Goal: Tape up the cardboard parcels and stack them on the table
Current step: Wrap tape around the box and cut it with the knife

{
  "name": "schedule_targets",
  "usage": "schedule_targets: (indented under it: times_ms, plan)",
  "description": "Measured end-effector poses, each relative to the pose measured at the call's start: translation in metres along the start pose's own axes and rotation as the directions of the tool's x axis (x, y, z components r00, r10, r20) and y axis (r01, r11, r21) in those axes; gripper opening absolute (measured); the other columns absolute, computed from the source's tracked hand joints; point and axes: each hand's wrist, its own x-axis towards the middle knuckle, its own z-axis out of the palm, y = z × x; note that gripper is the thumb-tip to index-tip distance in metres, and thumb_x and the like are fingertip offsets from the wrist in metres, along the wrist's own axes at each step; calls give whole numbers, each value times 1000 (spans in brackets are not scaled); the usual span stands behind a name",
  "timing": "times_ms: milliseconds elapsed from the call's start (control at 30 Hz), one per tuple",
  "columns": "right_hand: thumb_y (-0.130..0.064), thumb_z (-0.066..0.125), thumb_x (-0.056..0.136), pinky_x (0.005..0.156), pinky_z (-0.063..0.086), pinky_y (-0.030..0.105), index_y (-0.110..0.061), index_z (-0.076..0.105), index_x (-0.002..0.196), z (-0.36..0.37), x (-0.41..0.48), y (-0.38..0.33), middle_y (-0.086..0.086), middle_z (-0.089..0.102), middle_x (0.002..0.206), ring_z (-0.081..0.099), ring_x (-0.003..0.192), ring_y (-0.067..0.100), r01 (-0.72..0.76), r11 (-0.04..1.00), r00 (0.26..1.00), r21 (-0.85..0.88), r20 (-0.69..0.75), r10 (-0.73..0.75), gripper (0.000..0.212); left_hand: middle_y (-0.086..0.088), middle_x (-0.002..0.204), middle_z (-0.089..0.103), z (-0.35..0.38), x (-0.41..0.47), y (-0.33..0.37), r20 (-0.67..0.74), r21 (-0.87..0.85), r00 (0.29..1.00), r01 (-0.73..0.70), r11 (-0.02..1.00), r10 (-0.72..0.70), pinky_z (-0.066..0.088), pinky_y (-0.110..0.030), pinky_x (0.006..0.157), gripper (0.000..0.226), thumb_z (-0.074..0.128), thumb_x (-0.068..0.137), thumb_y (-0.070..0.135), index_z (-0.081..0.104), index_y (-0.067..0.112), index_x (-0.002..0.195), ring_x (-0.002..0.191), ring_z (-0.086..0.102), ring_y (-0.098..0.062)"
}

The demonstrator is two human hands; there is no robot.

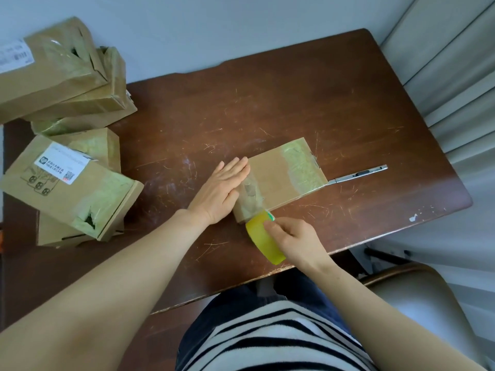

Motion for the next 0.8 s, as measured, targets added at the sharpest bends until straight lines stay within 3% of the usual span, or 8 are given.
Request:
schedule_targets:
  times_ms: [100, 267, 367, 433, 533, 700, 767, 800]
  plan:
    - [-35, 51, 95, 49, 23, 30, -16, 30, 51, -1, -3, 6, -8, 27, 42, 25, 45, 9, 1, 997, 997, -83, -71, -7, 52, -5, 155, 21, -1, 1, 3, -18, -60, 999, 34, 998, -35, -7, -20, 116, 58, 27, 87, 2, 31, 5, 145, 144, 11, -12]
    - [-38, 50, 95, 41, 19, 24, -18, 25, 49, 9, 5, 21, -8, 23, 44, 24, 41, 12, -228, 945, 973, -236, -20, 230, 56, -3, 156, 21, -9, 3, 11, 8, -66, 997, 81, 994, -81, -5, -21, 117, 46, 29, 100, 8, 32, 8, 145, 145, 11, -10]
    - [-42, 54, 92, 42, 23, 24, -18, 28, 49, 12, 16, 19, -9, 27, 40, 28, 40, 11, -263, 946, 964, -191, -18, 264, 55, -2, 159, 11, -3, 13, 29, -6, 232, 979, 201, 952, -206, -12, -27, 115, 55, 13, 102, 38, 23, 11, 150, 147, 3, -14]
    - [-44, 56, 90, 42, 22, 25, -19, 27, 49, 16, 19, 20, -10, 25, 36, 27, 37, 11, -280, 948, 960, -151, -27, 279, 57, -6, 159, -5, 13, 16, 48, -81, 356, 954, 298, 886, -288, -17, -33, 113, 72, -2, 95, 55, 3, 10, 151, 147, -11, -19]
    - [-46, 56, 90, 43, 23, 25, -19, 28, 47, 19, 23, 25, -10, 25, 33, 26, 36, 10, -298, 947, 954, -118, -20, 298, 58, -12, 156, -22, 39, 12, 59, -72, 374, 935, 349, 860, -348, -19, -37, 114, 90, 4, 89, 70, -15, 5, 148, 144, -23, -24]
    - [-42, 59, 91, 32, 29, 16, -14, 36, 51, 16, 21, 28, -9, 37, 32, 41, 26, 6, -324, 945, 946, 48, -1, 325, 53, -16, 155, -23, 45, 6, 51, -67, 384, 946, 318, 867, -317, -17, -39, 116, 103, 4, 80, 79, -17, 2, 146, 143, -24, -26]
    - [-44, 60, 89, 39, 36, 19, -5, 49, 56, 17, 20, 25, -4, 46, 44, 51, 36, 11, -327, 943, 945, 62, 15, 327, 53, -18, 156, -17, 45, 4, 49, -56, 433, 959, 274, 859, -277, -16, -39, 116, 103, 7, 81, 78, -12, 0, 147, 144, -21, -27]
    - [-47, 60, 88, 42, 35, 21, -5, 52, 56, 18, 22, 24, -4, 45, 47, 48, 39, 10, -321, 946, 947, 39, 3, 321, 53, -18, 156, -16, 44, 5, 48, -45, 450, 963, 257, 855, -265, -16, -39, 117, 102, 10, 83, 76, -10, 0, 148, 144, -19, -27]
